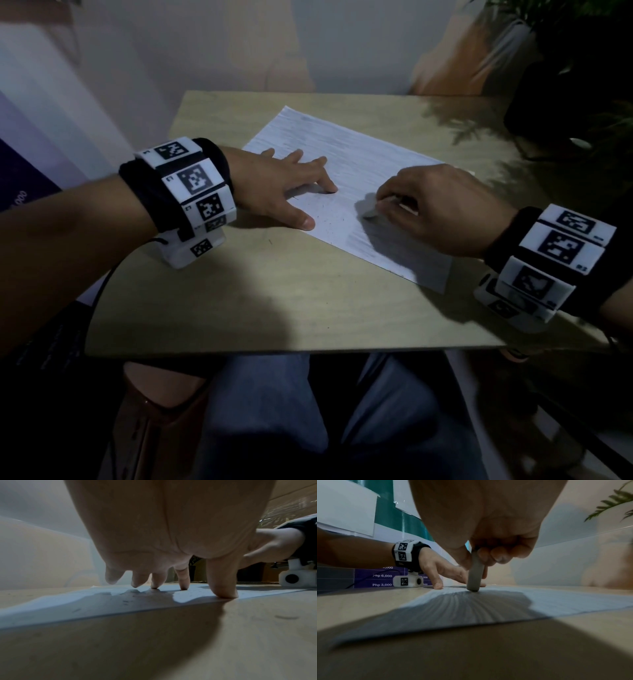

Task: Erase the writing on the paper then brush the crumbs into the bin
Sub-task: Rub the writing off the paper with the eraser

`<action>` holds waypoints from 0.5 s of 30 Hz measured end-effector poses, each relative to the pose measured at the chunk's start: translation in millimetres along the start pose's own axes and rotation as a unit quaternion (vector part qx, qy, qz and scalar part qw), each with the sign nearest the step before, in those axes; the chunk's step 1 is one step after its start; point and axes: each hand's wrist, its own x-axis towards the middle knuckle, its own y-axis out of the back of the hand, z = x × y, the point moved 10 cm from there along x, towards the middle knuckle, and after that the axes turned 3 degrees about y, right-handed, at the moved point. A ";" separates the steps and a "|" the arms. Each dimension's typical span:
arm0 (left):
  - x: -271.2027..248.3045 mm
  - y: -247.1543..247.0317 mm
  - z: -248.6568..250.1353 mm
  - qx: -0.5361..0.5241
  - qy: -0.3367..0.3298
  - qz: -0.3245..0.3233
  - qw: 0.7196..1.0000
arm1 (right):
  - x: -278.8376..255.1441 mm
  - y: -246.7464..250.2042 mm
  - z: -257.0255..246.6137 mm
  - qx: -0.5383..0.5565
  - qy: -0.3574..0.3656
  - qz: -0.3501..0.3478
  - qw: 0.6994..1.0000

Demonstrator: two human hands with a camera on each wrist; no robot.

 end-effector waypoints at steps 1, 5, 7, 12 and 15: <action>-0.3 0.0 0.3 0.000 -0.002 -0.002 1.000 | -0.8 -1.5 -6.3 0.013 0.020 -0.009 1.000; -0.6 -1.3 1.6 0.006 -0.006 -0.012 1.000 | -6.0 -7.0 -19.5 0.108 0.050 -0.045 0.992; -1.6 -1.7 2.0 0.009 -0.003 -0.015 1.000 | -3.4 -4.6 -11.1 0.071 0.028 -0.023 0.997; -1.9 -2.2 3.4 0.015 0.002 -0.022 1.000 | -5.2 -6.0 -19.6 0.055 0.054 -0.032 0.996; -1.9 -1.7 3.2 0.013 0.004 -0.020 1.000 | -7.0 -9.4 -27.8 0.130 0.071 -0.059 0.987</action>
